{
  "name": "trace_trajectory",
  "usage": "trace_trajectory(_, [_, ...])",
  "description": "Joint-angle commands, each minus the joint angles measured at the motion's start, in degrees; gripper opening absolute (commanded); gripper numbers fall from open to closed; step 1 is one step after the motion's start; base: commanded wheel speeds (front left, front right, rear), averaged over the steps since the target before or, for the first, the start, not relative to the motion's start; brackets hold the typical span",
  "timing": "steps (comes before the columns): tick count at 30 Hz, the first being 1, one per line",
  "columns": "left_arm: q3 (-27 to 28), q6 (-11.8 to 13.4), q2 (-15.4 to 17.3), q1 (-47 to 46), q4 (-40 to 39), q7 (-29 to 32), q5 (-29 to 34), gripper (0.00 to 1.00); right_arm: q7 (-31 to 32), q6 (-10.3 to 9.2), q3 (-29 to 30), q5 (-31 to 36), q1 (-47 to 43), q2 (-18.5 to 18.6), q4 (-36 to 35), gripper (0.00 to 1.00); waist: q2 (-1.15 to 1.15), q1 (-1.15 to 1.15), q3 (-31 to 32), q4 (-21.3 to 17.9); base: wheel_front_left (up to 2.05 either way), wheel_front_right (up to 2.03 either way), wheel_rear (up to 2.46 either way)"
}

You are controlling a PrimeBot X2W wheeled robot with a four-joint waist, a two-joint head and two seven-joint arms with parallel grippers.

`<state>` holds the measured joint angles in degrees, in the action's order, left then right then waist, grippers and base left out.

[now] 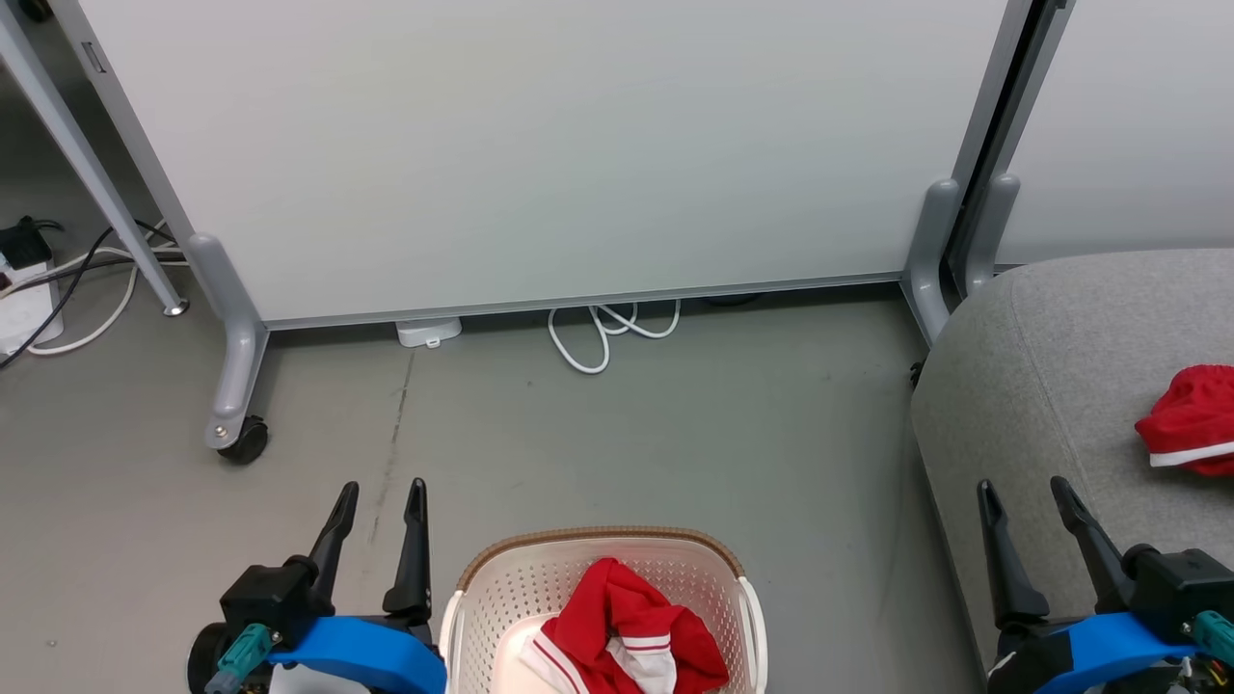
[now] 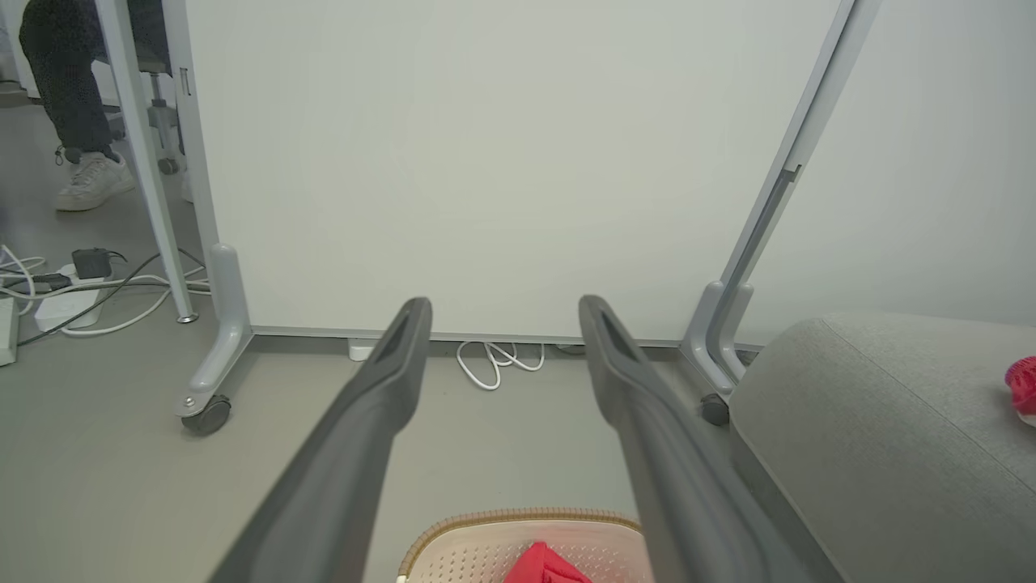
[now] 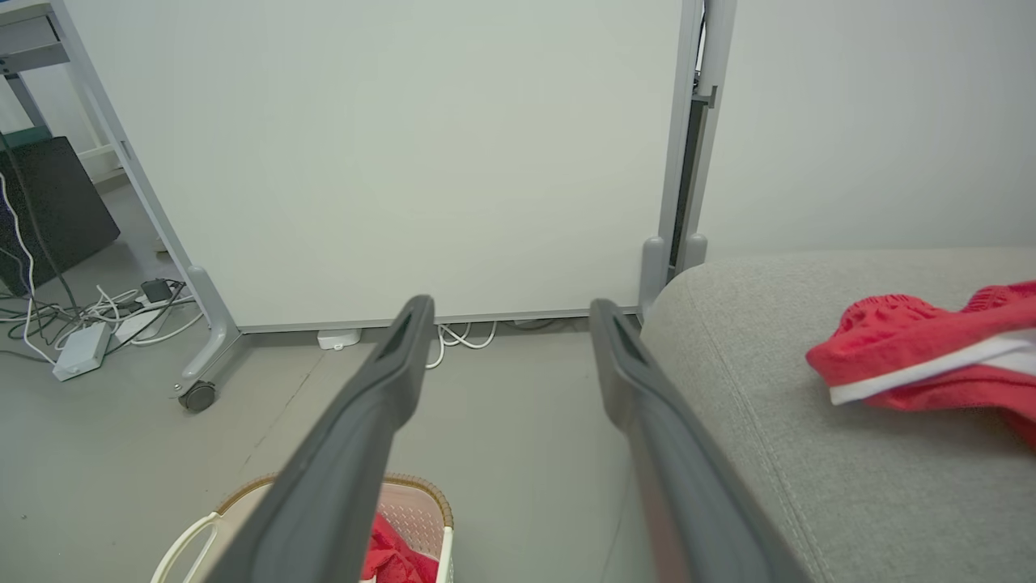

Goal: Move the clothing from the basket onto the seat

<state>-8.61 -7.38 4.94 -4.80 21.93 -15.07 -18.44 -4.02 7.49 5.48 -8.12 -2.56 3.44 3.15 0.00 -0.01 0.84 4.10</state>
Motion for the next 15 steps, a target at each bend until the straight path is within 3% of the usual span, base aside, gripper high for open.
trace_trajectory(1, [0.3, -0.2, -0.1, 0.4, 0.0, -0.1, 0.4, 1.00, 0.1, 0.01, -0.1, 0.2, -0.4, -0.2, -0.2, 1.00, 0.00, 0.01, 0.0, 0.1, 0.00, 0.00, 0.00])
trace_trajectory(15, [0.7, -0.2, -0.8, 0.5, -0.3, -0.1, 0.9, 1.00, 0.7, 0.01, -0.7, 0.8, -0.1, -0.5, -0.1, 1.00, 0.00, 0.01, -1.0, -0.2, 0.00, 0.00, 0.00])
